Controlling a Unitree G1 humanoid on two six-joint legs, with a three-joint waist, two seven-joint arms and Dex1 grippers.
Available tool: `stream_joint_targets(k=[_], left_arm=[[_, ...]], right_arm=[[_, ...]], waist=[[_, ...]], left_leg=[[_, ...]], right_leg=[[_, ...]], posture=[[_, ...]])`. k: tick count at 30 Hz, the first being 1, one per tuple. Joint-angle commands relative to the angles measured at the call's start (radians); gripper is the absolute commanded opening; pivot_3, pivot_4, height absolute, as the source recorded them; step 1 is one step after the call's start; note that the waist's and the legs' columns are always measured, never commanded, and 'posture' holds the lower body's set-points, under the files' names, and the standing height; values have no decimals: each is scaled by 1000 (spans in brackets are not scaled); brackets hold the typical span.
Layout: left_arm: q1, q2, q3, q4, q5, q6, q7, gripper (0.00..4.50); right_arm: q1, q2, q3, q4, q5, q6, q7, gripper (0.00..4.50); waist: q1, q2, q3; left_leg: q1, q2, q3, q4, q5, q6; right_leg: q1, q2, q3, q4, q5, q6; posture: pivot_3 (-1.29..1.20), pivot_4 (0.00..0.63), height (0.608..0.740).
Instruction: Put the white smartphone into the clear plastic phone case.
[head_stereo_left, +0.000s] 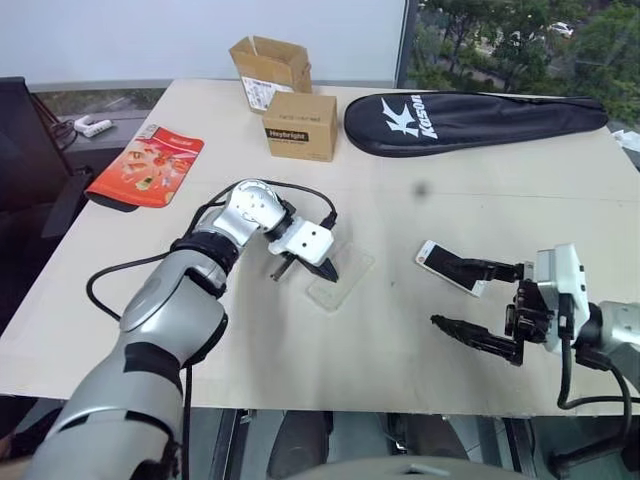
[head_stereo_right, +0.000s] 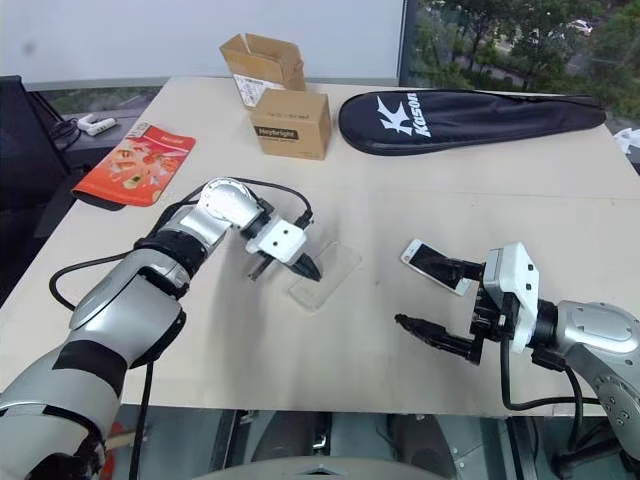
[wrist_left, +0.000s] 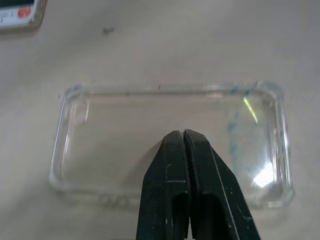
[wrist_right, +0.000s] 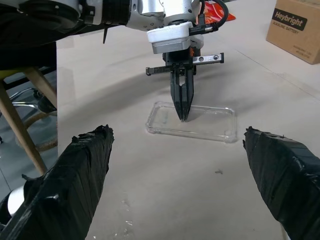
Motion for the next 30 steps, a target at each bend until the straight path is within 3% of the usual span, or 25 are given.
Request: stream_joint_targets(k=[1, 9, 14, 18, 25, 30], left_arm=[[19, 35, -12, -113, -65, 49, -4, 47], [-38, 18, 25, -76, -82, 71, -4, 47], [-46, -64, 121, 33, 4, -23, -1, 47], [-58, -83, 210, 119, 75, -20, 97, 47], [38, -1, 396, 111, 61, 19, 95, 47], [256, 117, 501, -163, -9, 151, 39, 47]], right_arm=[[-15, 2, -10, -14, 1, -23, 3, 4500], [-25, 5, -15, -11, -1, -24, -4, 4500], [-40, 13, -2, -22, -4, -19, -21, 4500], [-31, 23, -3, -39, -7, -18, -44, 4500], [23, 53, 48, -60, -85, -46, -82, 4500], [52, 70, 72, -59, -132, -69, -96, 4500]], waist=[[-1, 0, 0], [7, 0, 0], [7, 0, 0], [4, -1, 0], [-7, 0, 0], [-18, 0, 0]], left_leg=[[0, 0, 0, 0, 0, 0], [0, 0, 0, 0, 0, 0], [0, -1, 1, 0, 0, 0], [-1, -1, 0, 0, 0, 0], [-1, 0, -2, 0, 0, 0], [-1, 0, -4, -1, 0, 0]], right_leg=[[0, 0, 0, 0, 0, 0], [0, 0, 0, 0, 0, 0], [0, 0, 0, -1, 0, 0], [0, 0, 0, -1, 0, 0], [0, 1, -2, 0, 0, 0], [0, 0, -3, 0, 0, 0]], posture=[[0, 150, 732], [0, 150, 732], [0, 150, 732], [0, 150, 732], [0, 150, 732], [0, 150, 732]])
